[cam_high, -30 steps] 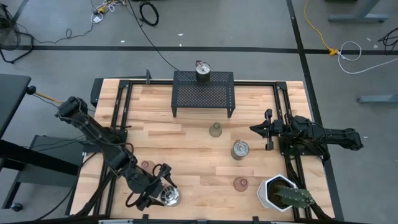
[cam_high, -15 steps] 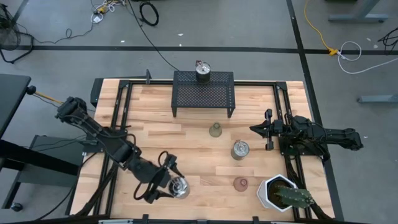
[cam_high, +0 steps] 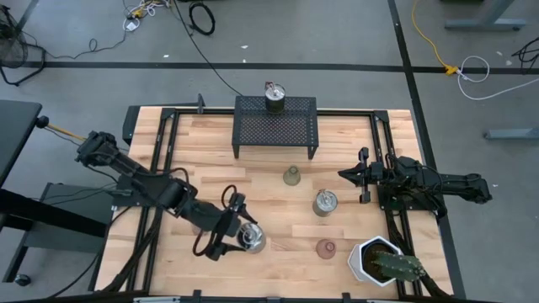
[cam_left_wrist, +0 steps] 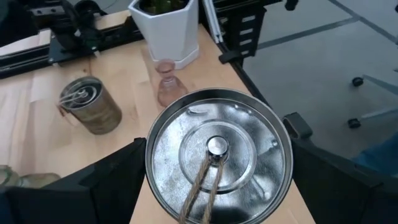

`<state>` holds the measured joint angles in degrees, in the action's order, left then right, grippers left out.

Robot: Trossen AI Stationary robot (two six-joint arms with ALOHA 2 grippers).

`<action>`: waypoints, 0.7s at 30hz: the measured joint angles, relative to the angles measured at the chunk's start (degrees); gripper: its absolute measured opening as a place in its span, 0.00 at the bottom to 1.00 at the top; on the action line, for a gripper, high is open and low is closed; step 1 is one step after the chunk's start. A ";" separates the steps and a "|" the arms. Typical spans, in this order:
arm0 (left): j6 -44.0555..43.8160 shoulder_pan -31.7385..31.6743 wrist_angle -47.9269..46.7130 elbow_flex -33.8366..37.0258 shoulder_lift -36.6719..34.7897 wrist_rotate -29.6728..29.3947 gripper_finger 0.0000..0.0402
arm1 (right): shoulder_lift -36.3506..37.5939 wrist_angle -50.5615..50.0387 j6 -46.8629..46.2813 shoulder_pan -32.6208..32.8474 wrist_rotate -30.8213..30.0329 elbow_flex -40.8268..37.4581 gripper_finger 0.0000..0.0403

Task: Pick & Place candle stick holders
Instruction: Put the bottom silver scented candle on the shelf

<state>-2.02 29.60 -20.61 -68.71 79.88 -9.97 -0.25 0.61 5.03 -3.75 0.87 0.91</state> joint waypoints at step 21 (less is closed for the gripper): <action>-1.14 -7.06 -1.81 0.00 -0.84 1.24 0.91 | 0.00 0.01 -0.01 -0.02 -0.01 0.00 0.05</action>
<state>-3.16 22.54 -22.42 -68.71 79.04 -8.73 -0.25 0.62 5.02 -3.77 0.86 0.91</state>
